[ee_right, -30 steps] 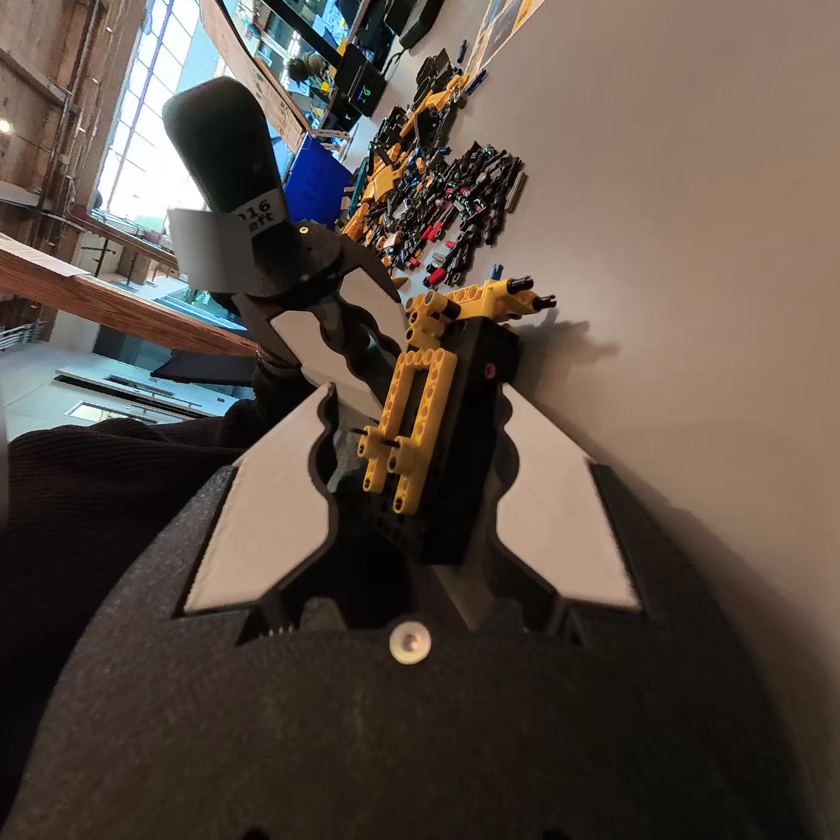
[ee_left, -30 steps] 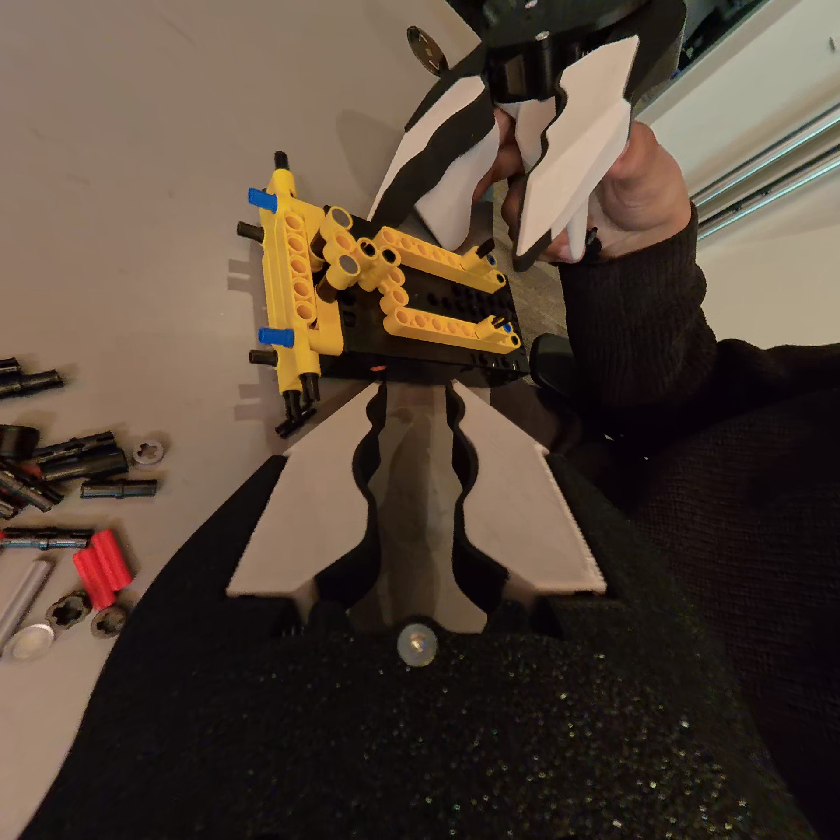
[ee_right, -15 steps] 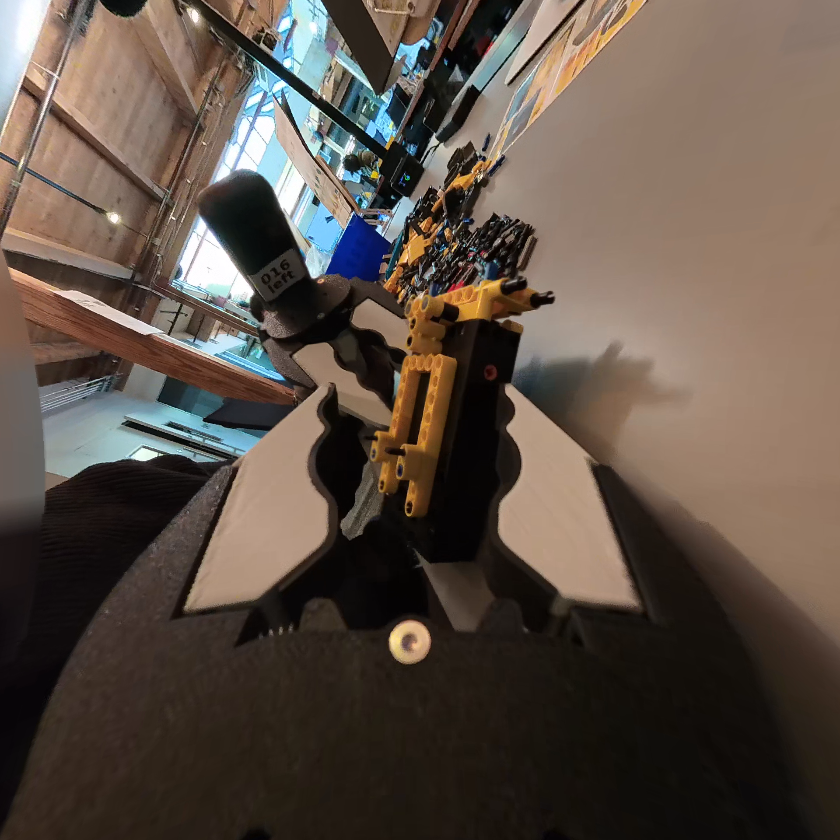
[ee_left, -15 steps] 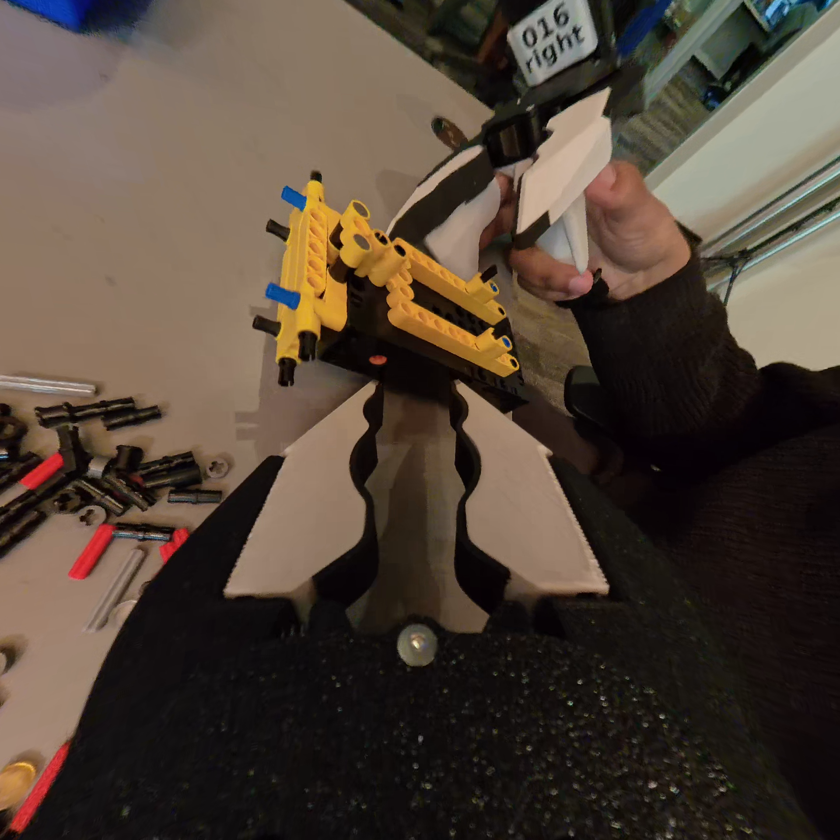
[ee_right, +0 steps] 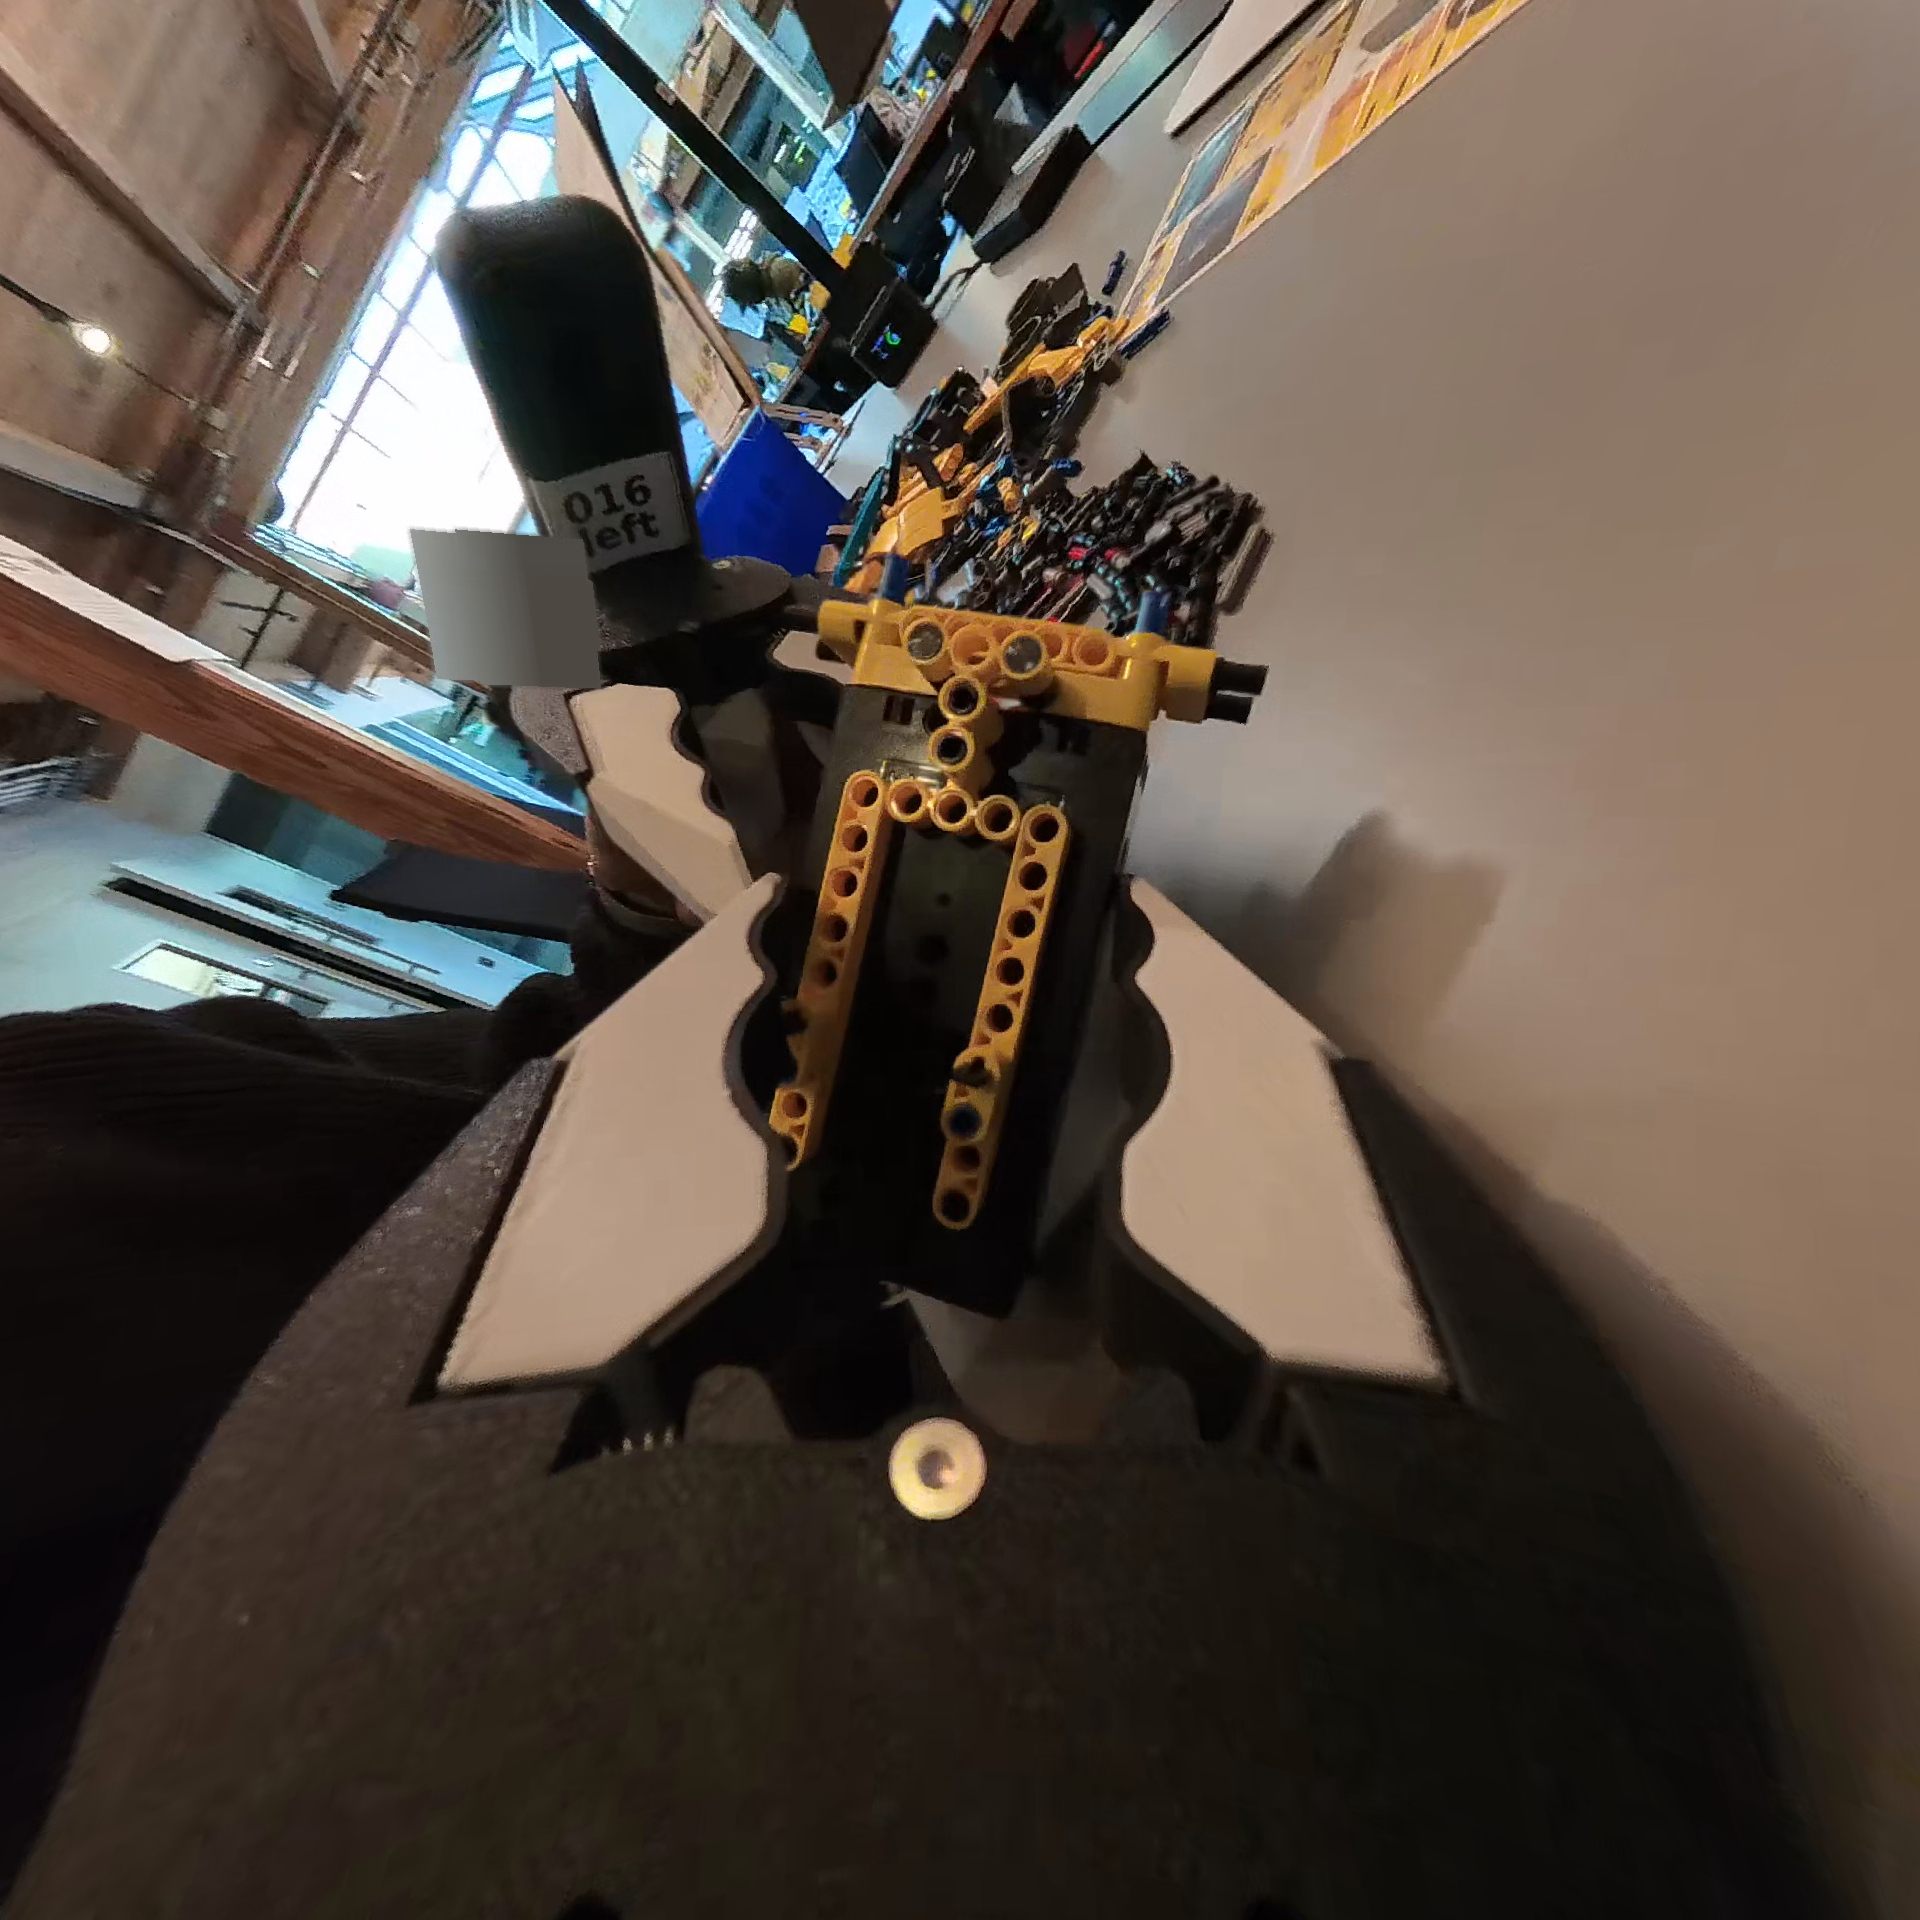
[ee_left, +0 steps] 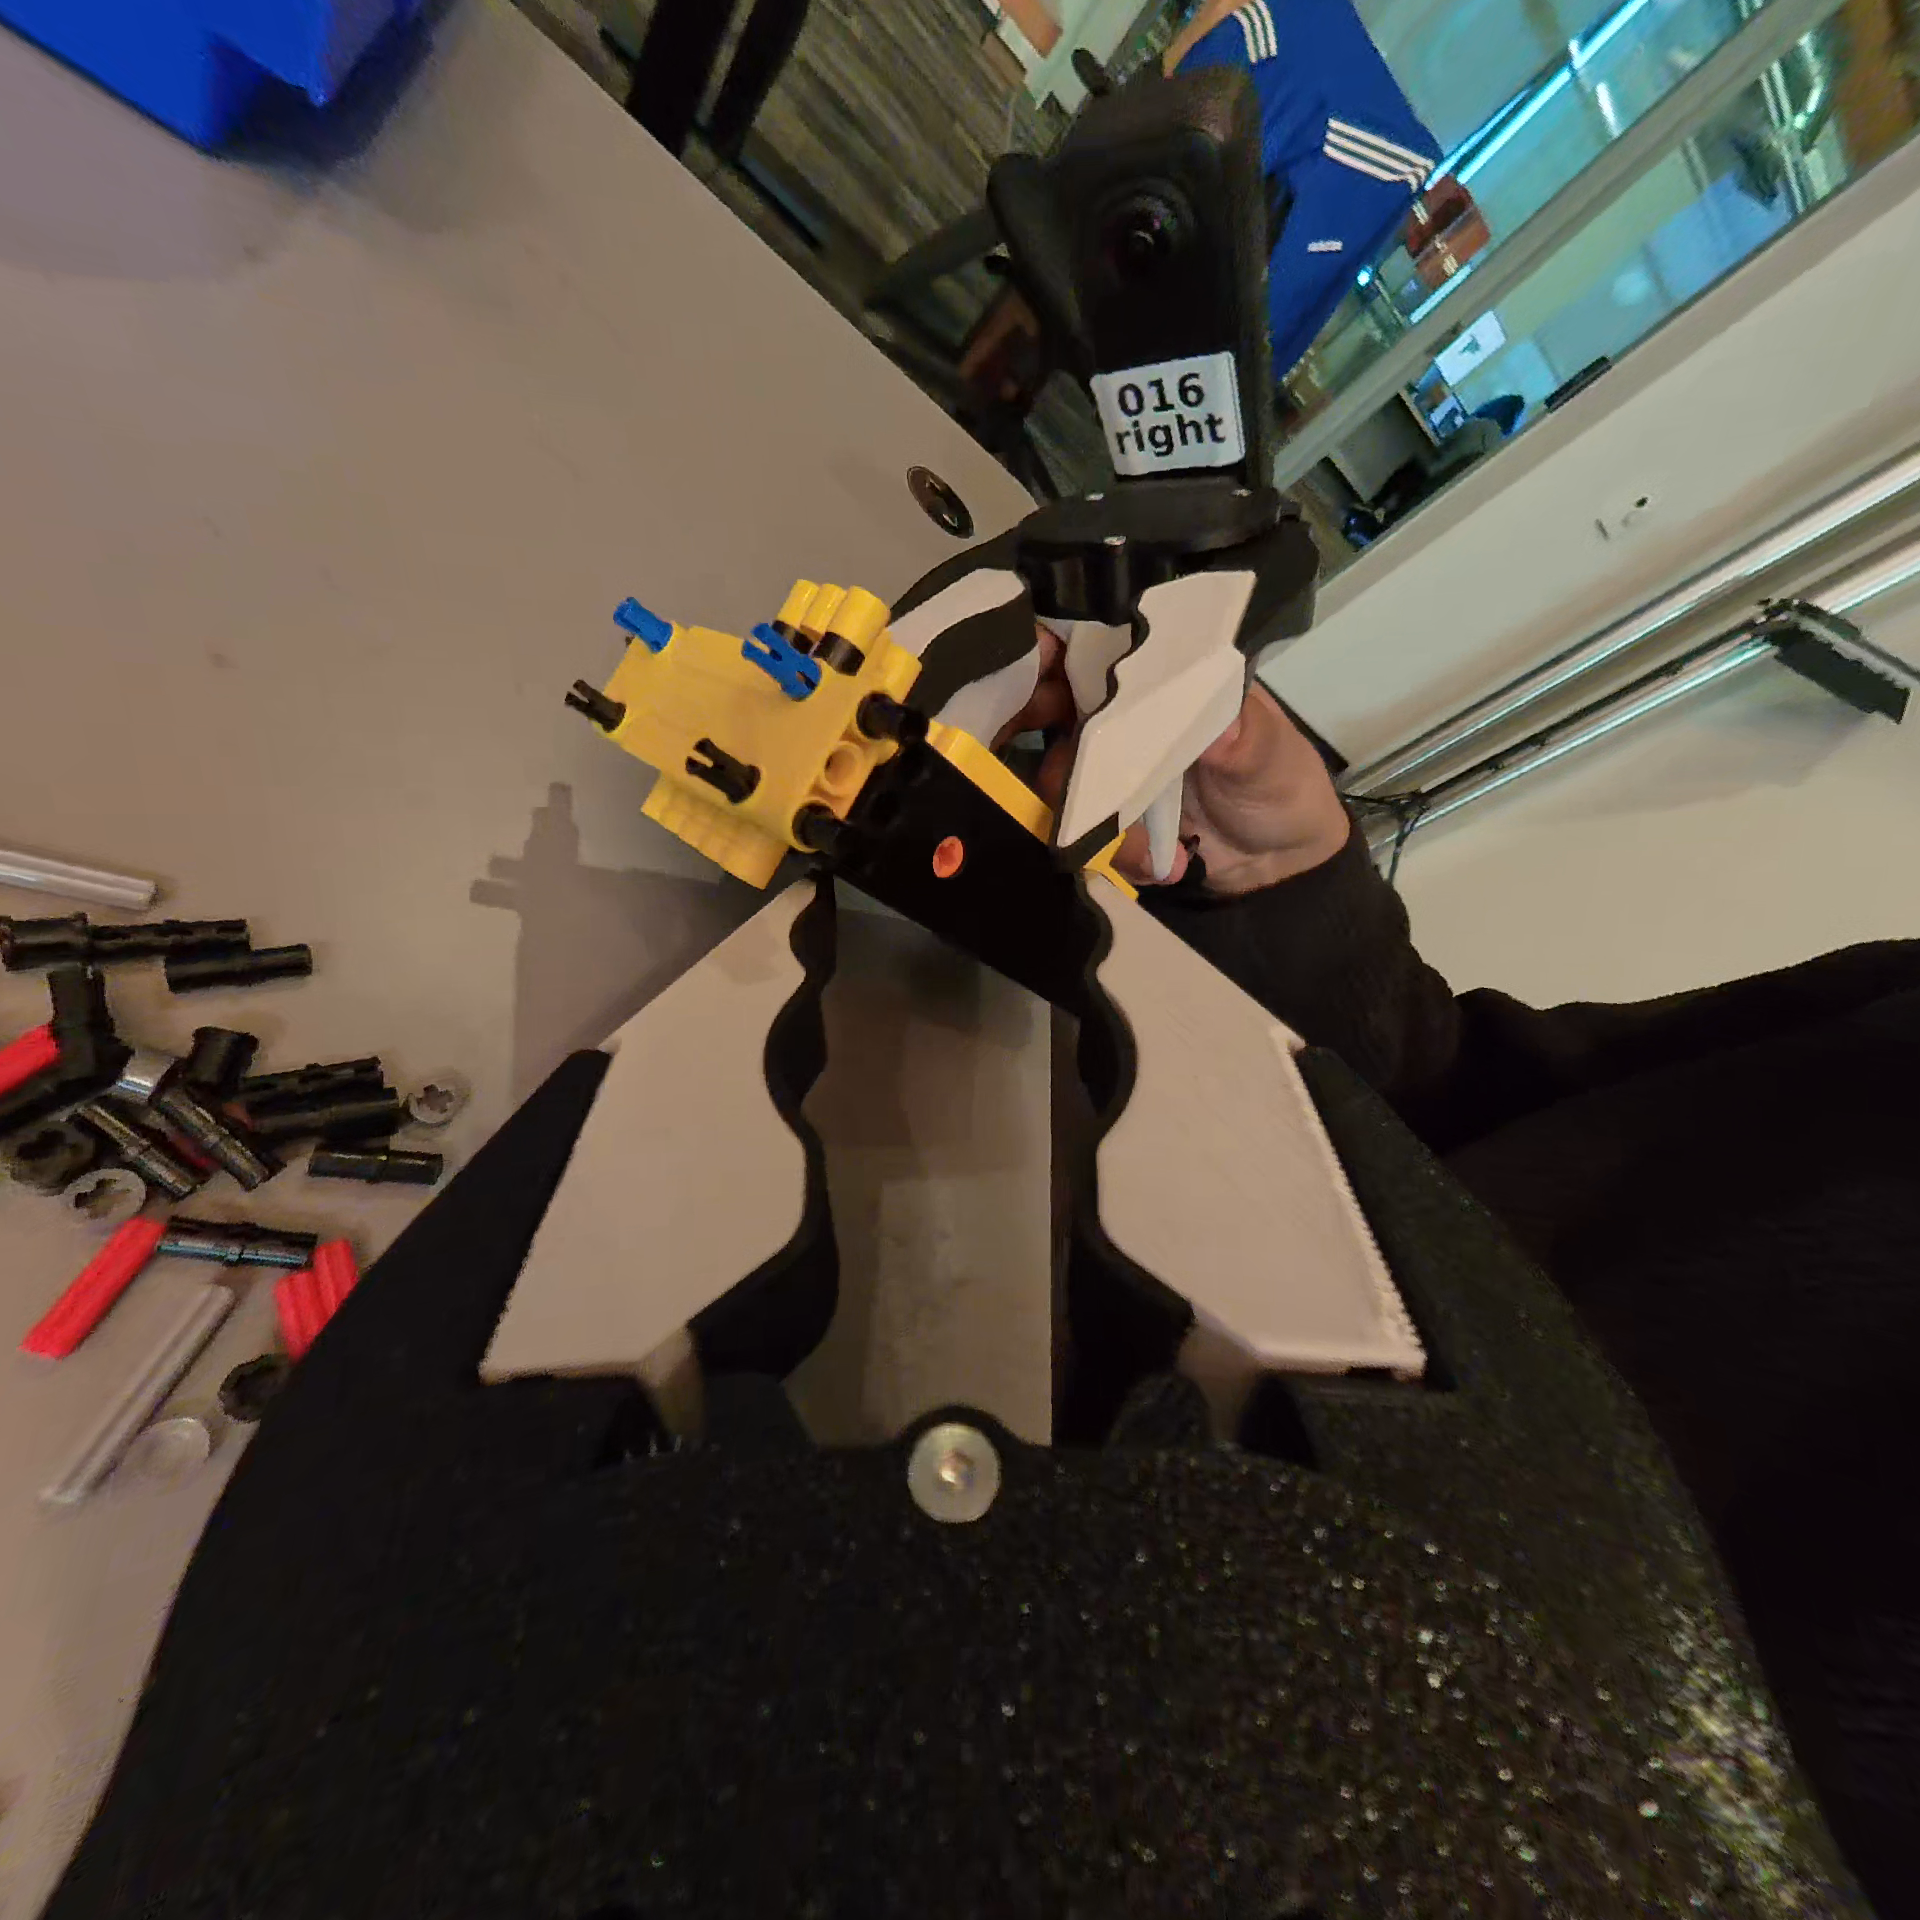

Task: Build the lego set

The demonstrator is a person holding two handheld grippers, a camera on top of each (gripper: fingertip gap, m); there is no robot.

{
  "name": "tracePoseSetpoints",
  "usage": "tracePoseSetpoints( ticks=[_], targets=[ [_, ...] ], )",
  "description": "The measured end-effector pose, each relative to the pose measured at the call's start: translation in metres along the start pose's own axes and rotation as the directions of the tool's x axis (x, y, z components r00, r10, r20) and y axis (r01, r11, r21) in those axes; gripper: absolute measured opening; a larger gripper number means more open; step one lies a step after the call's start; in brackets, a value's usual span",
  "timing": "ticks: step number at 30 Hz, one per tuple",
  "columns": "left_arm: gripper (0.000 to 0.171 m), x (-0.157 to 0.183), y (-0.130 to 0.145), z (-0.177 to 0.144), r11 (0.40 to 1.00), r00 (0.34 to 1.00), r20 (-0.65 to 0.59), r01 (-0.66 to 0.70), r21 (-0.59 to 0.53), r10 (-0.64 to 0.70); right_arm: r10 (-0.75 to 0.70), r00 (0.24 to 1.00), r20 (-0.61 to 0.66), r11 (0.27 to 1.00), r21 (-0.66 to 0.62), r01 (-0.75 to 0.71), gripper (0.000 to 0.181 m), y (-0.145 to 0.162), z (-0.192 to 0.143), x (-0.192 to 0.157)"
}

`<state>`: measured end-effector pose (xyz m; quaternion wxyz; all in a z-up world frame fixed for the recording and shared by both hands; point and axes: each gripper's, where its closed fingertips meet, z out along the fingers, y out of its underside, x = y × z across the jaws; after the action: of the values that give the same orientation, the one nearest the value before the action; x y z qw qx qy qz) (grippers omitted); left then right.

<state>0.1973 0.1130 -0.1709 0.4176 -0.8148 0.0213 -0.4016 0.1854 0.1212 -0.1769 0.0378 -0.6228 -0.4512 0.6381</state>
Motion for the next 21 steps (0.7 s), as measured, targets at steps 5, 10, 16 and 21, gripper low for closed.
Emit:
tracePoseSetpoints(
  ticks=[5,10,16,21],
  targets=[
    [0.045,0.007,-0.007,-0.004,0.996,0.993,-0.085,0.08,0.038,-0.076,-0.17,0.985,-0.023,0.983,0.067,0.171,0.054,-0.012,0.0,-0.011],
    [0.044,0.01,-0.021,-0.011,0.988,0.991,-0.105,0.093,0.121,-0.081,-0.466,0.867,-0.175,0.869,0.096,0.486,0.037,-0.023,-0.003,-0.02],
    [0.037,0.01,-0.021,-0.017,0.99,0.996,-0.029,-0.075,0.12,0.079,-0.597,0.763,-0.248,0.783,0.029,0.621,0.03,-0.019,0.0,-0.023],
    [0.036,0.024,-0.015,-0.013,0.959,0.962,0.004,-0.271,0.085,0.272,-0.515,0.854,-0.073,0.832,0.198,0.518,0.048,-0.028,-0.018,-0.041]
  ],
)
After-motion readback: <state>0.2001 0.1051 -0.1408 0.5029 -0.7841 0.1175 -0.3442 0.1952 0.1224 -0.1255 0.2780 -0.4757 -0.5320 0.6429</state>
